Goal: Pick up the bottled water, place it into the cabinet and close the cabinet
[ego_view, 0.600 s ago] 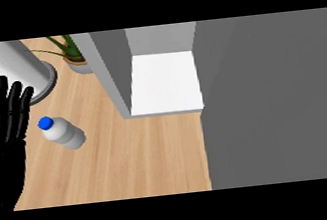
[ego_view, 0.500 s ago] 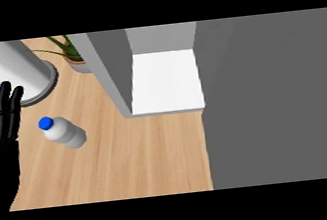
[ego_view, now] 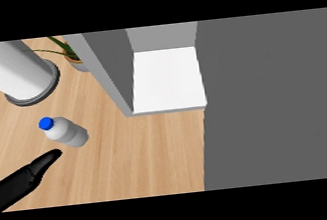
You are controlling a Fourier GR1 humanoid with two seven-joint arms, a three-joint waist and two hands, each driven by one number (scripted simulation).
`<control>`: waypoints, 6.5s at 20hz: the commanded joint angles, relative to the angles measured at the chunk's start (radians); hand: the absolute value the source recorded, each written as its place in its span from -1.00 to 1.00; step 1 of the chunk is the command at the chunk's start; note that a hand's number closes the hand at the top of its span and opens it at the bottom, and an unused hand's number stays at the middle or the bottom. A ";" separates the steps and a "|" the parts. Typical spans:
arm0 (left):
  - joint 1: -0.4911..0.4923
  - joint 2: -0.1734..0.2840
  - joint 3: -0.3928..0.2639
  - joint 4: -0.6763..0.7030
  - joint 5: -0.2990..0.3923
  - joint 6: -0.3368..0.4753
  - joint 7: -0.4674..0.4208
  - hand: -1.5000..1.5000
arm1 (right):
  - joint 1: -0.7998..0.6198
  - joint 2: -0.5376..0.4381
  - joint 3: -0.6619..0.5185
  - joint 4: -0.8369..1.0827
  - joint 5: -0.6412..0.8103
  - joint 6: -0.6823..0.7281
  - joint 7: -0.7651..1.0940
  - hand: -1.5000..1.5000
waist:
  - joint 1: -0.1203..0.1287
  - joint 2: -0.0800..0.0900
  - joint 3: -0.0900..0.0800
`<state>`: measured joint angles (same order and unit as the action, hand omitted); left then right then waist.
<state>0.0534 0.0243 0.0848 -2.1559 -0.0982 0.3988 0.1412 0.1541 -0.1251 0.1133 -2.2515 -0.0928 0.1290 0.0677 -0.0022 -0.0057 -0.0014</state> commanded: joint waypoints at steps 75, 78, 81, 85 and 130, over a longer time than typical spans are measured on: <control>-0.345 0.065 0.418 1.620 0.440 -0.226 -0.999 -1.00 | -0.035 -0.039 0.334 -0.332 0.162 -0.231 0.349 -1.00 | -0.012 0.009 -0.001; -0.414 0.122 0.448 1.692 0.457 -0.233 -1.013 -1.00 | 0.103 -0.076 0.411 -0.386 0.199 -0.220 0.279 -1.00 | -0.024 0.007 0.000; -0.458 0.088 0.436 1.748 0.452 -0.238 -1.092 1.00 | 0.026 -0.055 0.365 -0.345 0.160 -0.230 0.303 -1.00 | -0.016 0.009 -0.001; -0.462 0.134 0.405 1.744 0.455 -0.326 -1.030 1.00 | 0.025 -0.067 0.332 -0.350 0.152 -0.240 0.329 -1.00 | -0.010 0.007 0.000; -0.628 -0.024 -0.511 1.132 0.520 0.113 -0.584 1.00 | 0.054 -0.112 0.373 -0.280 0.118 -0.267 0.219 -1.00 | -0.024 0.002 0.002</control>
<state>-0.4498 0.0112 -0.3622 -0.9546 0.4109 0.4089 -0.5220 0.1820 -0.2213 0.4893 -2.4827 0.0233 -0.1507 0.2864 -0.0180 -0.0012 -0.0013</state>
